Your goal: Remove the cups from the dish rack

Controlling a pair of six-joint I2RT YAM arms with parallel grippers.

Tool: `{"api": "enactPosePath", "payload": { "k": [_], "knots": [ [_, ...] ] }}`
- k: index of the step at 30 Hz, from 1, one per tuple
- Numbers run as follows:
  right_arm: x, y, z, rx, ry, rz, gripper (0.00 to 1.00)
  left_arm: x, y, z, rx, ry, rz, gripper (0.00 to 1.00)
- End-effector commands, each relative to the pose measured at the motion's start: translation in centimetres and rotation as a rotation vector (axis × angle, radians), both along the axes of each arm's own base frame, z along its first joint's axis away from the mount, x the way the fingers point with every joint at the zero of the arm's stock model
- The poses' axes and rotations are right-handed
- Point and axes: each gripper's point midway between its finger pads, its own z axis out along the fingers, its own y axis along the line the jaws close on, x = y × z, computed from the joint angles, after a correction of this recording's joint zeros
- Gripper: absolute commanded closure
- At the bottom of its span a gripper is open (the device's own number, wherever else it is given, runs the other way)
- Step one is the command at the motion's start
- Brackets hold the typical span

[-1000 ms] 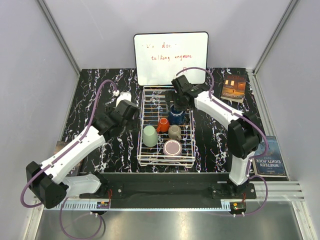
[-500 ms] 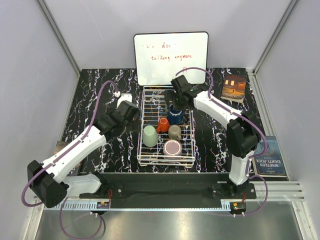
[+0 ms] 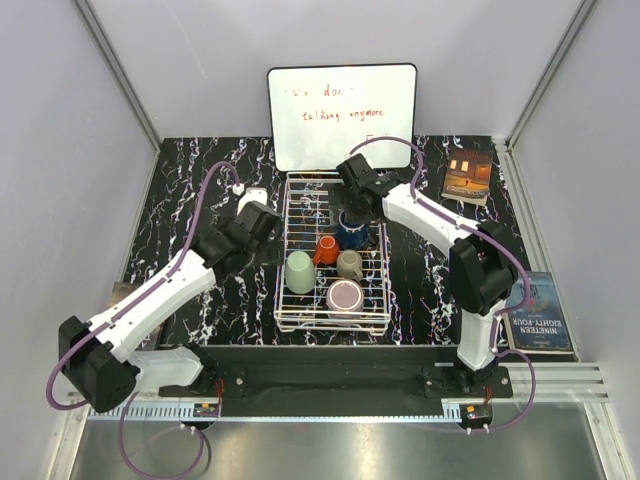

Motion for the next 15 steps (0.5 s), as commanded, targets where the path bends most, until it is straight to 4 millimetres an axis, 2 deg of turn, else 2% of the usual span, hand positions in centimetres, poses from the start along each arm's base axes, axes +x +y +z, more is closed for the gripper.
{"api": "enactPosePath", "payload": {
  "k": [1,3,4,5,7,8,9,10,15],
  "knots": [
    [-3.7,-4.4,-5.2,-0.238,0.181,-0.037,0.0,0.6,-0.9,0.3,-0.028,-0.022,-0.02,0.01],
    [-3.7,-4.5,-5.3,-0.242,0.181,-0.038,0.03,0.7,-1.0,0.4,-0.029,-0.024,-0.023,0.01],
    [-3.7,-4.4,-5.4,-0.239,0.185,-0.038,0.08,0.7,-1.0,0.4,-0.032,-0.024,-0.023,0.01],
    [-3.7,-4.4,-5.3,-0.236,0.186,-0.037,0.25,0.7,-1.0,0.4,-0.031,-0.025,-0.022,0.01],
    [-3.8,-4.3,-5.2,-0.232,0.186,-0.035,0.47,0.7,-1.0,0.4,-0.03,-0.025,-0.023,0.01],
    [-3.9,-4.3,-5.1,-0.23,0.182,-0.034,0.78,0.7,-1.0,0.4,-0.029,-0.025,-0.024,0.01],
    [-3.9,-4.5,-5.1,-0.235,0.182,-0.038,0.91,0.7,-0.9,0.3,-0.028,-0.024,-0.022,0.01],
    [-3.9,-4.5,-4.9,-0.235,0.178,-0.039,1.0,0.7,-0.9,0.4,-0.028,-0.028,-0.02,0.01],
    [-4.0,-4.5,-3.7,-0.215,0.157,-0.043,1.0,0.8,-1.0,0.4,-0.029,-0.029,-0.02,0.01]
  ]
}}
